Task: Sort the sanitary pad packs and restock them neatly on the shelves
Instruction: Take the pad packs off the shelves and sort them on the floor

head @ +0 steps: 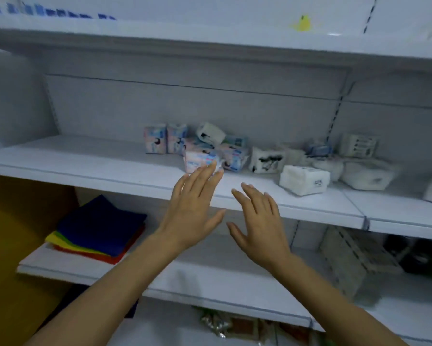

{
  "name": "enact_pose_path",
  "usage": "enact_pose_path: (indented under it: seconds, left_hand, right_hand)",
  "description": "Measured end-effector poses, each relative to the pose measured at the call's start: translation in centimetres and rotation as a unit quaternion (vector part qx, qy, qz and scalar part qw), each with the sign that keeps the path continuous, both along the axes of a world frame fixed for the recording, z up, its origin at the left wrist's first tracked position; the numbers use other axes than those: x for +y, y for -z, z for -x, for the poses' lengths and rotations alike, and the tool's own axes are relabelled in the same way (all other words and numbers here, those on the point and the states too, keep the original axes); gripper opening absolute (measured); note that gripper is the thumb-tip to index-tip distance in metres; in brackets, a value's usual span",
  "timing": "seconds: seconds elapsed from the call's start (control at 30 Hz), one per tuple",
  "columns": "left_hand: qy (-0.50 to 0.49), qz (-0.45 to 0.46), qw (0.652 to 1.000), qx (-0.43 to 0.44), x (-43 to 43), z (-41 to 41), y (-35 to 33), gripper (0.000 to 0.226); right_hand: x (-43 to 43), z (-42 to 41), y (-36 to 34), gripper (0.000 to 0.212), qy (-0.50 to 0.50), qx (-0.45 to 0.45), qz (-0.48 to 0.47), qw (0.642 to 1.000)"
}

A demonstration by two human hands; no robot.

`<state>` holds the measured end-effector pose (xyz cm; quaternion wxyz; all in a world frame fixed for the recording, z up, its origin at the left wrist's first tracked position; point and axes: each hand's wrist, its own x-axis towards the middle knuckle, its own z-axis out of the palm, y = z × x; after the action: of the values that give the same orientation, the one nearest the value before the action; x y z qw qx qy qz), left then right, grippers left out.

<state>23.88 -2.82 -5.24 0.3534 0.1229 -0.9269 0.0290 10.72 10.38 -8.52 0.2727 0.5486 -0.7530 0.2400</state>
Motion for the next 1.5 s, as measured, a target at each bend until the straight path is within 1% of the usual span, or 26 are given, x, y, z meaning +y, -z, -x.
enact_pose_path:
  seconds: [0.17,0.3,0.4,0.5,0.53,0.6,0.67,0.7,0.77,0.83,0.87,0.93,1.0,1.07,1.2,1.33,1.4,1.43,1.5]
  left_hand:
    - [-0.018,-0.004,1.000,-0.007,1.8,5.4,-0.7,0.072]
    - [-0.035,-0.013,0.999,-0.035,0.6,7.7,0.3,0.073]
    - [-0.039,-0.018,0.998,-0.051,-1.5,10.0,0.5,0.071]
    - [-0.038,-0.009,0.998,-0.058,-4.2,13.4,0.2,0.069]
    - [-0.029,-0.009,0.998,-0.063,-5.1,14.7,-0.1,0.068]
    - [-0.004,-0.008,0.997,-0.070,-7.1,17.6,-0.4,0.063]
    - [0.023,-0.025,0.996,-0.083,-8.6,20.3,-1.0,0.057]
    - [0.030,-0.029,0.995,-0.089,-9.5,21.8,-1.4,0.054]
    - [0.030,0.002,0.995,-0.094,-11.7,24.4,-2.1,0.052]
    - [0.019,0.011,0.993,-0.115,-13.8,26.1,-3.3,0.061]
    - [-0.006,0.003,0.990,-0.139,-15.1,26.7,-3.6,0.064]
    - [-0.091,-0.031,0.977,-0.188,-18.0,27.1,-3.5,0.067]
    - [-0.151,-0.078,0.968,-0.182,-19.7,26.1,-2.9,0.079]
    - [-0.182,-0.117,0.962,-0.164,-20.5,25.0,-2.1,0.093]
    - [-0.224,-0.179,0.949,-0.128,-20.3,24.2,-1.6,0.118]
    - [-0.238,-0.213,0.944,-0.082,-20.9,24.4,-1.6,0.126]
    - [-0.250,-0.234,0.937,-0.064,-21.3,24.7,-1.5,0.128]
    - [-0.256,-0.240,0.935,-0.055,-21.5,24.9,-1.6,0.130]
    - [-0.257,-0.252,0.932,-0.028,-21.8,25.2,-1.6,0.130]
  right_hand:
    - [2.8,6.6,-2.3,0.054,0.034,0.014,0.030,0.999]
    - [2.4,10.8,-2.3,0.054,0.103,-0.005,0.034,0.994]
    - [1.3,14.0,-1.5,0.059,0.151,-0.044,0.036,0.987]
    - [-0.6,16.7,-1.1,0.061,0.130,-0.094,0.029,0.987]
    - [-1.5,17.3,-1.0,0.061,0.119,-0.094,0.026,0.988]
    - [-3.6,18.3,-1.0,0.058,0.100,-0.080,0.021,0.992]
    - [-5.7,18.9,-1.3,0.052,0.069,-0.074,0.012,0.995]
    - [-6.9,19.4,-1.6,0.048,0.064,-0.057,0.002,0.996]
    - [-9.5,20.2,-2.4,0.038,0.073,-0.019,-0.007,0.997]
    - [-12.0,21.0,-3.2,0.030,0.089,-0.024,0.009,0.996]
    - [-13.2,21.4,-3.7,0.028,0.086,-0.034,0.025,0.995]
    - [-15.5,21.9,-4.7,0.028,0.070,-0.061,0.061,0.994]
    - [-17.7,22.6,-6.0,0.024,0.060,-0.120,0.061,0.989]
    - [-20.1,23.7,-7.3,0.026,0.034,-0.156,0.055,0.986]
    - [-25.2,26.3,-8.9,0.042,0.041,-0.189,-0.031,0.981]
    - [-28.7,28.2,-8.2,0.066,0.054,-0.181,-0.117,0.975]
    - [-29.4,28.8,-7.1,0.076,0.090,-0.145,-0.172,0.970]
    - [-29.6,28.9,-6.9,0.075,0.106,-0.127,-0.188,0.968]
    - [-29.9,29.1,-7.1,0.059,0.130,-0.086,-0.216,0.964]
